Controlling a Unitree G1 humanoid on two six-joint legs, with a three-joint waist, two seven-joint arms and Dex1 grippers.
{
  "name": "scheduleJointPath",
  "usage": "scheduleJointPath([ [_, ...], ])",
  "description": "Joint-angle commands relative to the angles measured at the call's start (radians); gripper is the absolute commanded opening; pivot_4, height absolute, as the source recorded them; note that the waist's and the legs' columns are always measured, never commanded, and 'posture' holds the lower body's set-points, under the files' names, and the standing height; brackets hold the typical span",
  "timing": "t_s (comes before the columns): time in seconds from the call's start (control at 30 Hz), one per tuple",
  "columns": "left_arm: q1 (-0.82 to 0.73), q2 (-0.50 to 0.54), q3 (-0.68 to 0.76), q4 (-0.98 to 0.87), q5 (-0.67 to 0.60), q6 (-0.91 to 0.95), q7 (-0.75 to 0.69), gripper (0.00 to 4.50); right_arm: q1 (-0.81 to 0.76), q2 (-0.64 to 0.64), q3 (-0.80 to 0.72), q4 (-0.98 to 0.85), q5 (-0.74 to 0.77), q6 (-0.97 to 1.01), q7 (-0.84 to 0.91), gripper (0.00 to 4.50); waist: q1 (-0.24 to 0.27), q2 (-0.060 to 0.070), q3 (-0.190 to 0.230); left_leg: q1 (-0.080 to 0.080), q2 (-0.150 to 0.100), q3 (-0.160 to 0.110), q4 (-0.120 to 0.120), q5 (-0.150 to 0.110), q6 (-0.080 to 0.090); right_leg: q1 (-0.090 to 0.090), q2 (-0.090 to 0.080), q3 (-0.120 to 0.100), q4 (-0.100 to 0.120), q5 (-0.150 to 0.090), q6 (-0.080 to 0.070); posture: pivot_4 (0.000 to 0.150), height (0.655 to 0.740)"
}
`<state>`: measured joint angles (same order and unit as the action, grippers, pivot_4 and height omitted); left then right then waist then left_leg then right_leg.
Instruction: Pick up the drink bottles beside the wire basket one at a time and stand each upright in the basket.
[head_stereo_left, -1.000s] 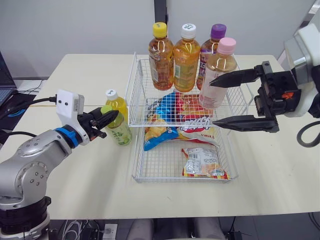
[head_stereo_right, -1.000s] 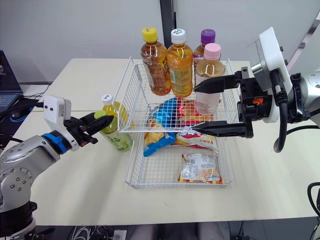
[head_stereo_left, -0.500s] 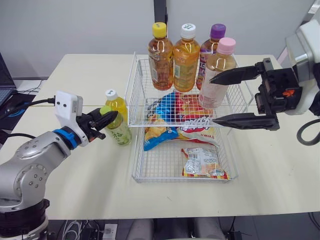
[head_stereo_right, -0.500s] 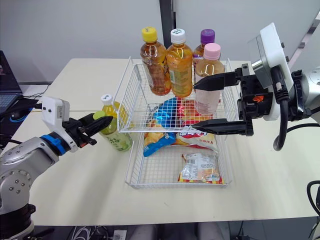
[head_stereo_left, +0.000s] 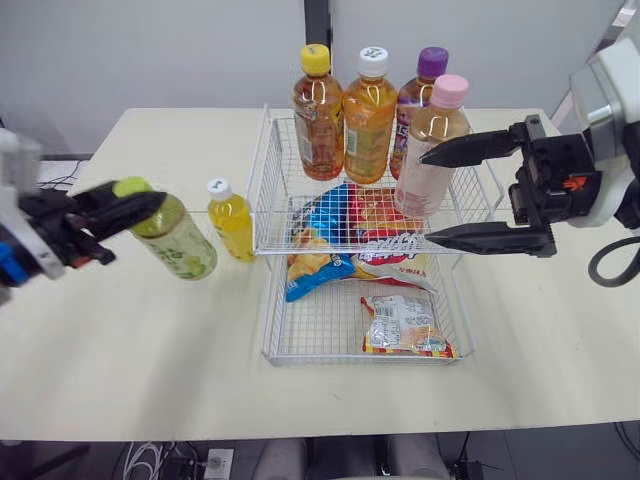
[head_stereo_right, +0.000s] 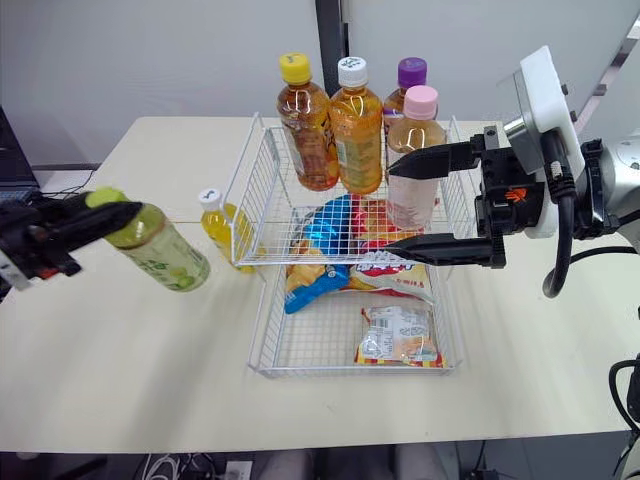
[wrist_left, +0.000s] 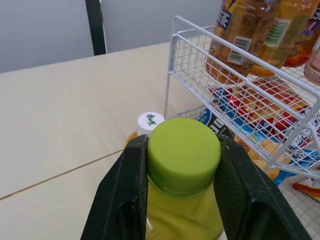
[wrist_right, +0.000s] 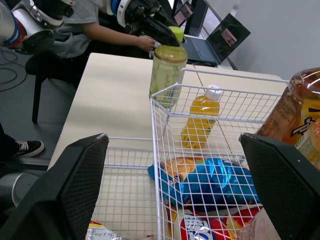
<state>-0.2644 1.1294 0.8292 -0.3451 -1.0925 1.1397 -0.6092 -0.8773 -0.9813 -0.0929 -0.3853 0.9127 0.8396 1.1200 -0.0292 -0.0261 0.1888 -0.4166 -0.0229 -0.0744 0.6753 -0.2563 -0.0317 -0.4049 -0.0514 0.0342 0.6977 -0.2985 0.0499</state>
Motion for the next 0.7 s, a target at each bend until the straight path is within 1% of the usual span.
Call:
scheduleJointPath([
  [0.03,-0.079,0.112,0.088,0.08,-0.048,0.011,-0.063,1.4,-0.023,-0.003,-0.01,0.006,-0.018,-0.025,0.011,4.5,0.0,0.0,0.0,0.0,0.0,0.0,0.0,0.0,0.0,0.0,0.0,0.0,-0.001,0.0,0.0,0.15,0.74],
  [0.1,-0.114,0.16,0.085,0.131,-0.044,0.012,-0.09,1.4,-0.024,-0.003,-0.01,0.011,-0.026,-0.028,0.015,4.5,0.0,0.0,0.0,0.0,0.0,0.0,0.0,0.0,0.0,0.0,0.0,0.0,-0.001,0.0,0.0,0.15,0.74],
  [0.23,-0.247,0.28,0.007,0.254,-0.063,-0.011,-0.146,1.4,-0.021,-0.014,-0.02,0.016,-0.039,-0.028,0.018,4.5,-0.003,0.0,0.0,0.0,0.0,0.001,-0.001,0.0,0.0,-0.001,0.001,0.0,0.0,0.0,0.0,0.15,0.74],
  [0.33,-0.38,0.342,-0.115,0.321,-0.106,-0.04,-0.173,1.4,-0.015,-0.02,-0.032,0.015,-0.039,-0.025,0.014,4.5,-0.002,0.0,0.001,0.001,0.0,0.001,-0.002,0.0,0.0,-0.001,0.001,0.0,0.0,0.0,0.0,0.15,0.74],
  [0.4,-0.483,0.366,-0.222,0.353,-0.12,-0.06,-0.2,1.4,-0.008,-0.025,-0.041,0.011,-0.036,-0.022,0.01,4.5,-0.001,0.0,0.0,0.001,0.0,0.001,-0.002,0.0,0.0,0.0,0.001,0.0,-0.001,0.0,0.0,0.15,0.74],
  [0.5,-0.696,0.351,-0.399,0.407,-0.126,-0.067,-0.231,1.4,0.006,-0.037,-0.059,0.003,-0.033,-0.014,-0.001,4.5,-0.001,0.0,0.001,0.0,0.0,0.001,-0.003,0.0,0.0,-0.001,0.004,0.0,-0.001,0.0,0.0,0.15,0.74],
  [0.57,-0.826,0.321,-0.494,0.437,-0.102,-0.047,-0.254,1.4,0.015,-0.046,-0.071,-0.001,-0.032,-0.012,-0.007,4.5,-0.003,0.0,0.001,0.0,0.0,0.001,-0.003,0.0,0.0,-0.001,0.006,0.0,0.0,0.0,0.0,0.15,0.74],
  [0.63,-0.973,0.267,-0.594,0.474,-0.061,-0.025,-0.286,1.4,0.031,-0.06,-0.097,-0.007,-0.024,-0.007,-0.017,4.5,-0.002,0.0,0.001,0.0,0.0,0.001,-0.003,0.0,0.0,-0.001,0.006,0.001,0.0,0.0,0.0,0.15,0.74],
  [0.7,-1.123,0.183,-0.682,0.522,-0.016,0.007,-0.315,1.4,0.056,-0.077,-0.131,-0.016,-0.011,-0.001,-0.024,4.5,0.001,0.0,0.001,-0.001,0.0,0.0,-0.001,0.0,0.0,-0.001,0.007,0.0,0.0,0.0,0.0,0.15,0.74],
])
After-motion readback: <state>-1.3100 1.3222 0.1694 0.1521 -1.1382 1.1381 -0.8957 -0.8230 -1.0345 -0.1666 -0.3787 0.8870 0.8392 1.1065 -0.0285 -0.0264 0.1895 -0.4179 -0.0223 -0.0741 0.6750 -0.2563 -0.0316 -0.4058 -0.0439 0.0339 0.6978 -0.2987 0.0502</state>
